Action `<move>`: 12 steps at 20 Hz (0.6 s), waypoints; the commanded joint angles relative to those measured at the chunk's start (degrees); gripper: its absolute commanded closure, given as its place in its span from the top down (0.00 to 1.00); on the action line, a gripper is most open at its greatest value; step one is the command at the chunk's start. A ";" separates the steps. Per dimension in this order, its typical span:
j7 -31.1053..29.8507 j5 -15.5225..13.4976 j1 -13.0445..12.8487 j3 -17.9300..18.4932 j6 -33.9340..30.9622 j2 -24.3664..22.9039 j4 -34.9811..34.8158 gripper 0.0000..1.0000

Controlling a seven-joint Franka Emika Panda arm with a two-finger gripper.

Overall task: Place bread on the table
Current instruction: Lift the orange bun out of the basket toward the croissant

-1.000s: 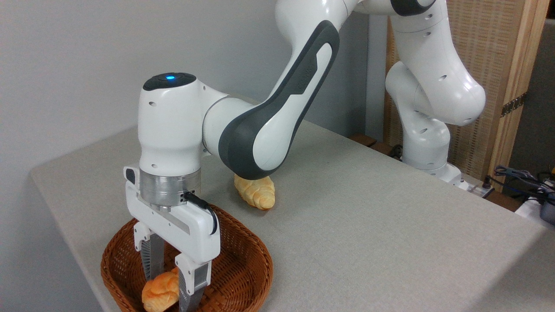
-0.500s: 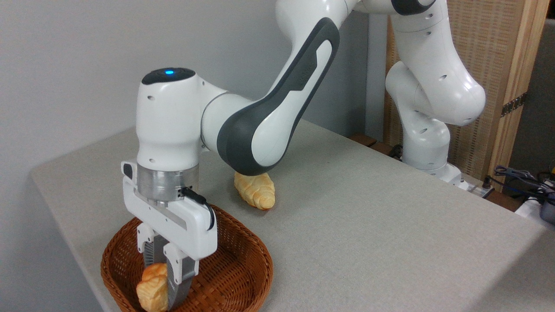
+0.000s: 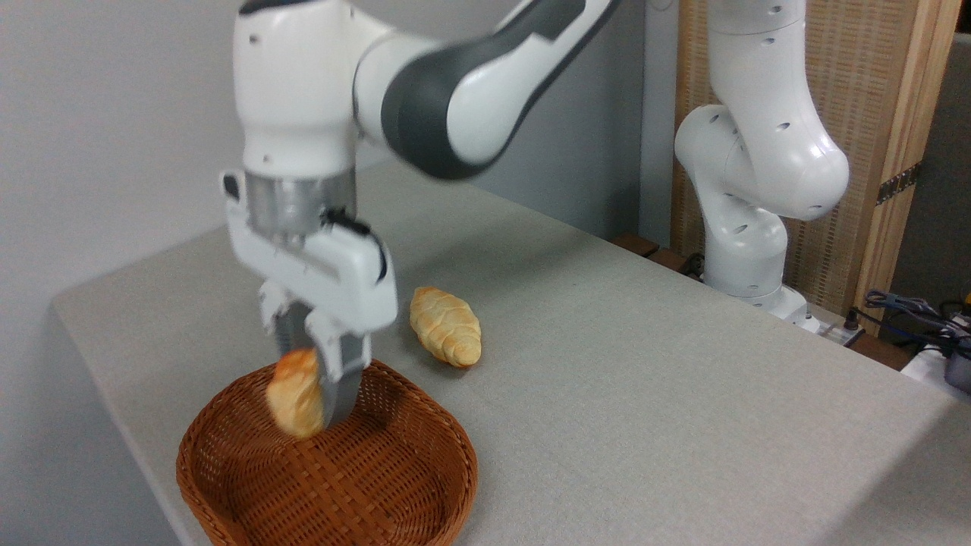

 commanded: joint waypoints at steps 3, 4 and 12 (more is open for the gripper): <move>0.61 -0.34 -0.14 -2.53 -16.40 -7.24 -2.11 0.55; 0.61 -0.34 -0.14 -3.15 -18.34 -8.03 -3.16 0.55; 1.31 -0.26 -0.14 -5.09 -20.82 -8.66 -12.83 0.88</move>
